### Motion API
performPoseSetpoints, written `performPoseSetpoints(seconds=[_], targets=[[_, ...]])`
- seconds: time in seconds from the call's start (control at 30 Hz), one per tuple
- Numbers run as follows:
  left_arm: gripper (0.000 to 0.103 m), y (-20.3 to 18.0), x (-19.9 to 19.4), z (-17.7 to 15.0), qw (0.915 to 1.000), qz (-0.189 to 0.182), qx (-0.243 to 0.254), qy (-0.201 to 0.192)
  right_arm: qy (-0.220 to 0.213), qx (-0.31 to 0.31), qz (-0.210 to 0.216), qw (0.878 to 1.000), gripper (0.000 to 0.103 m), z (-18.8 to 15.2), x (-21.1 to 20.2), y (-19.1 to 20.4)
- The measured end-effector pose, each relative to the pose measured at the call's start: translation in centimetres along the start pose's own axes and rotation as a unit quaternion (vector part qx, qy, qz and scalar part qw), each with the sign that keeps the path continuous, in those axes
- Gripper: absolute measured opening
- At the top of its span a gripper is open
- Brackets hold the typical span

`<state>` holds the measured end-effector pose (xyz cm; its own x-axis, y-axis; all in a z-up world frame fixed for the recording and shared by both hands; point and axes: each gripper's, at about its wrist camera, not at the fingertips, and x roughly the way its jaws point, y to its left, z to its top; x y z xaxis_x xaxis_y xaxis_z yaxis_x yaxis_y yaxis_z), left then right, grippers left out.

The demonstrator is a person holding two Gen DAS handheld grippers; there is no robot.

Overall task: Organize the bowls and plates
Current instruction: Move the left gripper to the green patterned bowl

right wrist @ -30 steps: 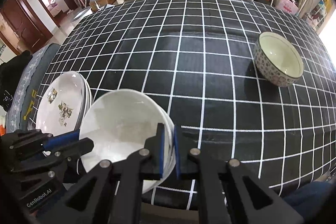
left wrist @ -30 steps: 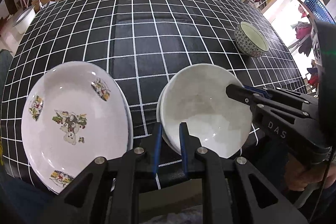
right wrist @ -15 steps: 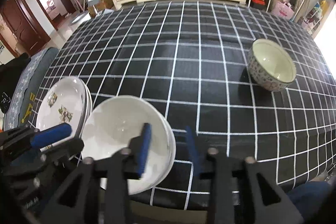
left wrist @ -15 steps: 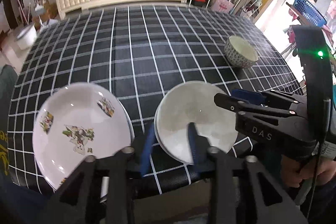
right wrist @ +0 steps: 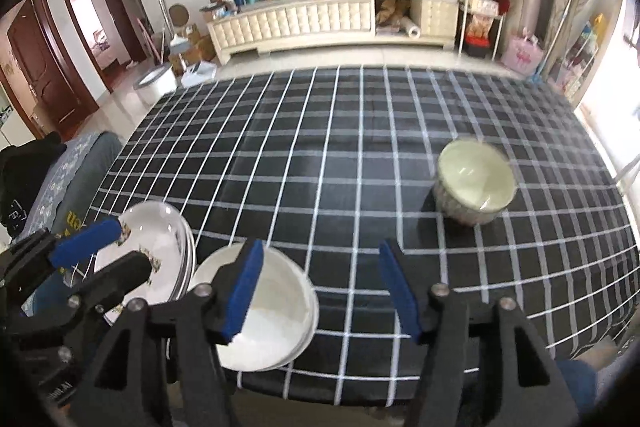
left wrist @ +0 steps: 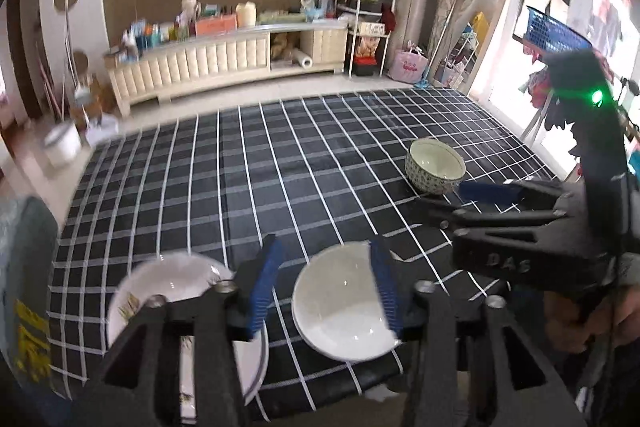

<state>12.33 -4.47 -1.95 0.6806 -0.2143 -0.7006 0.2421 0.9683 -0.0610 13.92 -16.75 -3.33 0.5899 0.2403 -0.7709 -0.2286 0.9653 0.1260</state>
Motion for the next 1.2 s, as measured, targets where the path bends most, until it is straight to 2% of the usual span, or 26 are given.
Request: performPoseSetpoints(seconds=[0.07,0.17,0.37,0.7,0.97,1.2], targets=[[0.050,-0.2,0.0,0.8,1.0000,-0.003,0.004,-0.008,-0.015,-0.006,-0.007,1.000,0.069,0.5,-1.0,-0.3],[0.069,-0.8,0.1,2.2,0.9998,-0.008,0.009,-0.019,-0.025,-0.005,-0.009,1.000,0.070,1.1,-1.9,-1.2],[0.069,-2.9,0.8,5.2,0.9989,-0.012,0.025,-0.036,-0.041,-0.003,-0.023,0.999,0.070,2.4,-3.1,-3.6],[0.069,-6.0,3.4,9.1,0.9980,-0.025,0.042,-0.041,-0.049,0.005,-0.042,0.998,0.070,4.3,-4.0,-8.2],[0.069,-8.3,6.3,11.1,0.9977,-0.035,0.052,-0.024,-0.047,0.006,-0.048,0.998,0.071,5.4,-3.3,-11.2],[0.069,-9.9,9.9,11.5,0.9974,-0.043,0.056,0.016,-0.028,0.011,-0.050,0.998,0.071,5.5,-1.5,-13.5]])
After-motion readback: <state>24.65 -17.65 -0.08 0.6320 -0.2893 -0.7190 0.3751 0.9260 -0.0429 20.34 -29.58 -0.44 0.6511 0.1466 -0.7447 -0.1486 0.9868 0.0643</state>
